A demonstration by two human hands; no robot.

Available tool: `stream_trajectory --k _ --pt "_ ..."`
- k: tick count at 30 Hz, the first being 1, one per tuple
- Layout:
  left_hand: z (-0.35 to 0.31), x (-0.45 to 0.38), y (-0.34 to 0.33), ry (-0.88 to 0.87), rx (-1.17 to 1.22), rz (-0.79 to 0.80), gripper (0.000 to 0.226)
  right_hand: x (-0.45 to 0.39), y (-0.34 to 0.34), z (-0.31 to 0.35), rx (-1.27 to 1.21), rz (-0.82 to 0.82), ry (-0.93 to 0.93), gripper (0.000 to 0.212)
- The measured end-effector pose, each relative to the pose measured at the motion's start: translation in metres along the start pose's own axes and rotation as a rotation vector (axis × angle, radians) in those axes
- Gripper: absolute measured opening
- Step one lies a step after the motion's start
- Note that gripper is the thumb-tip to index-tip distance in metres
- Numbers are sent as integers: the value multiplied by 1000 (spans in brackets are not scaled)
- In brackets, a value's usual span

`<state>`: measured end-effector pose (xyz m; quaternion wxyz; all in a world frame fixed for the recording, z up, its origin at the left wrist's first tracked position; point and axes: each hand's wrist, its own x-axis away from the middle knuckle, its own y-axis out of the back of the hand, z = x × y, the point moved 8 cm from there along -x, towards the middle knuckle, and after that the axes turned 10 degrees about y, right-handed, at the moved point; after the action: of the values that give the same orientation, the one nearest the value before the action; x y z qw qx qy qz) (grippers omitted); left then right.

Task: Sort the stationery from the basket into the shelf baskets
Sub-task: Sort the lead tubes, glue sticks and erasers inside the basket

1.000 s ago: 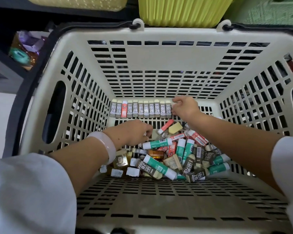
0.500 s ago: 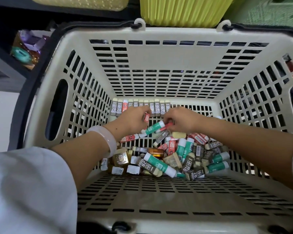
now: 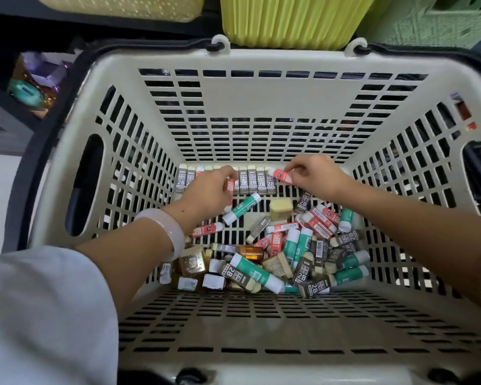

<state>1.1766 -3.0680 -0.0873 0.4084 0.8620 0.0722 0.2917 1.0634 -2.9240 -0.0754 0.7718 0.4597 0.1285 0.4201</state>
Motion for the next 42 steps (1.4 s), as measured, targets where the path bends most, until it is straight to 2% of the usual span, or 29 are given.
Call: stream_trajectory --k 3,6,8,10,13,15,17,18,21,23,26,28,30,32,35,38,42 --pt "3 0 -2 33 53 29 31 2 -20 -25 -266 -87 -324 9" --pt "4 0 -2 39 72 28 28 4 -40 -24 -433 -118 -434 16" --pt "5 -1 -3 53 131 45 25 4 -41 -25 -441 -121 -438 15" --pt "4 0 -3 75 228 73 19 6 -35 -24 -316 -105 -403 8" --pt "1 3 -1 107 438 114 11 6 -15 -5 -231 -178 -257 19" --pt "-1 4 1 135 572 120 14 5 -18 18 -418 -92 -137 20" --pt "-2 5 4 163 691 109 16 7 -35 38 -675 89 -116 13" --pt "-2 5 5 170 738 100 16 8 -42 42 -785 122 -138 9" --pt "-2 5 5 169 789 112 18 7 -47 39 -1053 4 -253 11" --pt "-2 4 3 145 586 125 16 6 -40 28 -1063 -92 -311 10" --pt "-1 3 -6 27 -81 113 13 6 -20 0 -848 -242 -375 10" --pt "6 6 -20 -21 -457 166 11 10 -10 -22 -704 -336 -433 13" --pt "18 12 -32 -4 -671 262 17 14 -8 -36 -590 -368 -495 10" --pt "23 15 -39 -19 -797 310 22 12 -14 -41 -559 -341 -519 16" --pt "22 15 -40 -66 -871 267 21 6 -20 -36 -550 -300 -488 18" --pt "20 14 -33 -21 -778 281 22 4 -17 -28 -383 -230 -389 17" --pt "17 8 -19 48 -715 257 23 4 -16 -19 -100 -148 -260 35"
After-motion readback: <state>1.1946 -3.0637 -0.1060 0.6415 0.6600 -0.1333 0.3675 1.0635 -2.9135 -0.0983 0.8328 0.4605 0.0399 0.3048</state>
